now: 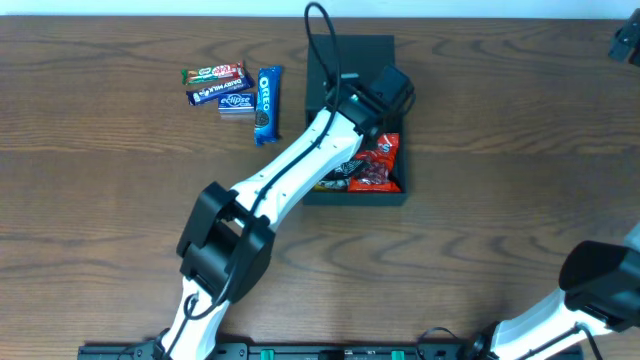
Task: Pack container
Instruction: 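Lower the black bag between the bags and press it down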
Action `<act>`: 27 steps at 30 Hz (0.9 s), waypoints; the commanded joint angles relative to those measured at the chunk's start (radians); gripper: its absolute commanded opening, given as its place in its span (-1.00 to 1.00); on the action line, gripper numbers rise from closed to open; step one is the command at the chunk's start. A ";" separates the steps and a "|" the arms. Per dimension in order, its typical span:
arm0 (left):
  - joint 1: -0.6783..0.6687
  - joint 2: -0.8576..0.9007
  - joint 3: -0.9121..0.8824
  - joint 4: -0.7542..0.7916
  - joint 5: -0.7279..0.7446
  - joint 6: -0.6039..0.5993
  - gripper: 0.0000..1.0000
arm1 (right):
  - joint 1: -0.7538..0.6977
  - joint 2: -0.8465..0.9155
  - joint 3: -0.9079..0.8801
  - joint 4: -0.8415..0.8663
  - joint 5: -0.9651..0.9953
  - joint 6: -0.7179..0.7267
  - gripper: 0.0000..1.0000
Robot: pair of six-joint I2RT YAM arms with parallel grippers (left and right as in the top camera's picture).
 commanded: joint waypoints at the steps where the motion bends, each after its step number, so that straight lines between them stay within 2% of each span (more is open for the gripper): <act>1: 0.002 -0.030 0.013 -0.006 -0.031 0.074 -0.88 | -0.007 0.009 -0.006 0.000 -0.008 0.013 0.99; 16: 0.003 0.101 -0.058 0.031 0.066 0.074 -0.89 | -0.007 0.009 -0.006 -0.001 -0.008 0.013 0.98; 22: 0.003 0.161 -0.058 0.000 0.092 0.075 -0.88 | -0.007 0.009 -0.006 -0.002 -0.007 0.013 0.98; 27: 0.003 0.185 -0.058 -0.040 0.093 0.121 -0.89 | -0.007 0.009 -0.006 -0.002 -0.007 0.013 0.98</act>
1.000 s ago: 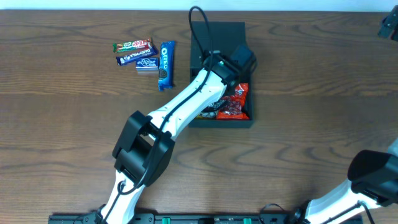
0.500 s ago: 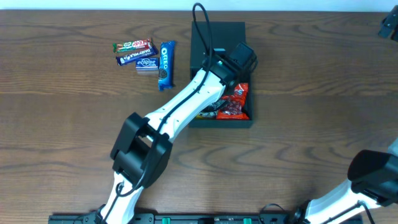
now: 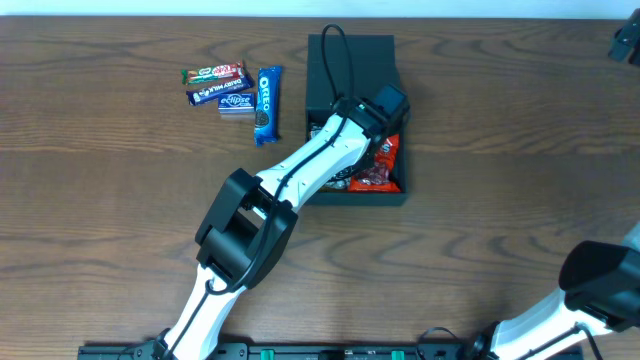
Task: Pack container
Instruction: 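Lower the black bag between the bags and press it down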
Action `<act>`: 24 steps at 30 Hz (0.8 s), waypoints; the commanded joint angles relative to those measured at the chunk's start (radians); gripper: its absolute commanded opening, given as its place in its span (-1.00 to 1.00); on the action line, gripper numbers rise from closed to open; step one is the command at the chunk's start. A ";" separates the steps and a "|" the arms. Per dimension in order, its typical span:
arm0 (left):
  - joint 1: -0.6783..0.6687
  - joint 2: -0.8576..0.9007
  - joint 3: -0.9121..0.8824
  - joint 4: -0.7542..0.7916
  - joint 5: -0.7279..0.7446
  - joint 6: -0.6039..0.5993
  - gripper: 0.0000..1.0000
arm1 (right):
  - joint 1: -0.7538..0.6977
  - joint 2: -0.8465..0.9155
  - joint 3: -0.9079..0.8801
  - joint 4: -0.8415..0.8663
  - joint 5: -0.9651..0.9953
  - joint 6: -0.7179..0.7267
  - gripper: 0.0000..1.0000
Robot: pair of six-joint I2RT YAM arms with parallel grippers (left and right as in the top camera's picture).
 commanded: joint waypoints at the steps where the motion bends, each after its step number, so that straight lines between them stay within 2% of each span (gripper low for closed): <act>1: 0.003 0.060 -0.012 -0.038 0.023 0.047 -0.89 | -0.007 0.009 -0.006 -0.002 -0.008 0.013 0.98; 6: 0.003 0.055 -0.011 -0.055 0.023 0.100 -0.89 | -0.007 0.009 -0.006 -0.001 -0.008 0.013 0.98; 16: 0.003 -0.078 -0.009 -0.079 0.011 0.103 -0.89 | -0.007 0.009 -0.006 0.000 -0.008 0.013 0.98; 24: 0.003 -0.092 -0.010 -0.095 0.024 0.103 -0.89 | -0.007 0.009 -0.006 0.000 -0.008 0.013 0.98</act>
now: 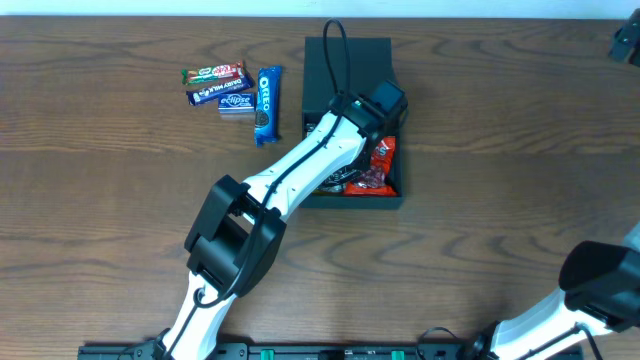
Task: Pack container
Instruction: 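Lower the black bag between the bags and press it down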
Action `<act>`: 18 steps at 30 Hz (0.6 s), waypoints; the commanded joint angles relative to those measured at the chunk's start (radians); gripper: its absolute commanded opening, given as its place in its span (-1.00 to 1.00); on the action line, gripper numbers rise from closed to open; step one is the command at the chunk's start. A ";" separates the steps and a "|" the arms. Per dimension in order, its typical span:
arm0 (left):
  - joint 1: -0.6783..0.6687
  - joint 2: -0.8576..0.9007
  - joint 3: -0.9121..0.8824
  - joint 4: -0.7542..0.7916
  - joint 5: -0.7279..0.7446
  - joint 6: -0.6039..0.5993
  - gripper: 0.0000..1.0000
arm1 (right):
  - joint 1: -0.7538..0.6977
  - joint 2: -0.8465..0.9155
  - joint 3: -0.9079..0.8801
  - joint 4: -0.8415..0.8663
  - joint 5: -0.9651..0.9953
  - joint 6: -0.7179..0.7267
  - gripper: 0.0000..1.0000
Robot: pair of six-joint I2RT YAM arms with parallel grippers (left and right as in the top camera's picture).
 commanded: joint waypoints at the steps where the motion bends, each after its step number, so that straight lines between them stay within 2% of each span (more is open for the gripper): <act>1: 0.003 -0.021 -0.010 -0.016 0.009 0.010 -0.89 | -0.007 0.009 -0.006 0.000 -0.007 0.013 0.99; 7: 0.003 -0.020 -0.029 -0.008 0.059 0.014 -0.88 | -0.007 0.009 -0.006 0.000 -0.007 0.013 0.99; 18: 0.004 -0.015 -0.198 0.106 0.142 0.025 -0.89 | -0.007 0.009 -0.006 0.000 -0.008 0.013 0.98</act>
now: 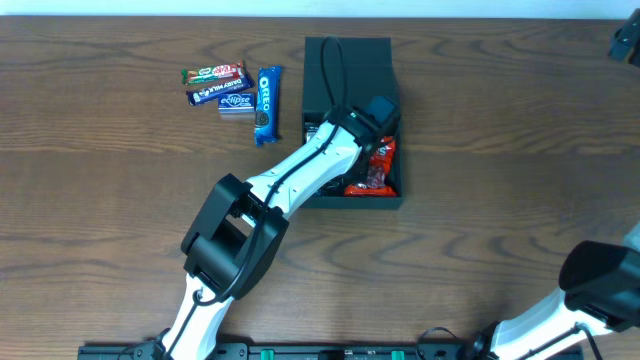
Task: Pack container
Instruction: 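Lower the black bag between the bags and press it down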
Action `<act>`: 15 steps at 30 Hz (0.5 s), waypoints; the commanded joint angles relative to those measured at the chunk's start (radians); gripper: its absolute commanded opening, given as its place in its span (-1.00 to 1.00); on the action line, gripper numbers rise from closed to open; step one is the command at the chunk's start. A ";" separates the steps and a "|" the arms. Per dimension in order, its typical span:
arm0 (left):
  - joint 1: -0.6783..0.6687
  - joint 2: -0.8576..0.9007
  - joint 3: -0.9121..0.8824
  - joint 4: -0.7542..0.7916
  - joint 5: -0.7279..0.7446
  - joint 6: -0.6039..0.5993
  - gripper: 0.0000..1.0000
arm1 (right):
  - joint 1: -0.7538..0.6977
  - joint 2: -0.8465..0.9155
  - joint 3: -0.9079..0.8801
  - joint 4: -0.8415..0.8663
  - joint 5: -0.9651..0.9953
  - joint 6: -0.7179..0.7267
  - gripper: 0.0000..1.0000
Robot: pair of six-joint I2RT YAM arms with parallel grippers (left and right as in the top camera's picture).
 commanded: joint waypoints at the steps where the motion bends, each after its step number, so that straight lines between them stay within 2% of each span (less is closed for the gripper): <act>1: 0.003 0.000 -0.066 0.005 0.061 0.018 -0.89 | -0.007 0.009 -0.006 -0.001 -0.008 0.013 0.99; 11: 0.004 -0.030 0.024 -0.025 0.052 0.049 -0.89 | -0.007 0.009 -0.006 -0.001 -0.008 0.013 0.98; 15: 0.004 -0.088 0.105 -0.032 -0.042 0.048 -0.89 | -0.007 0.009 -0.006 -0.001 -0.008 0.013 0.99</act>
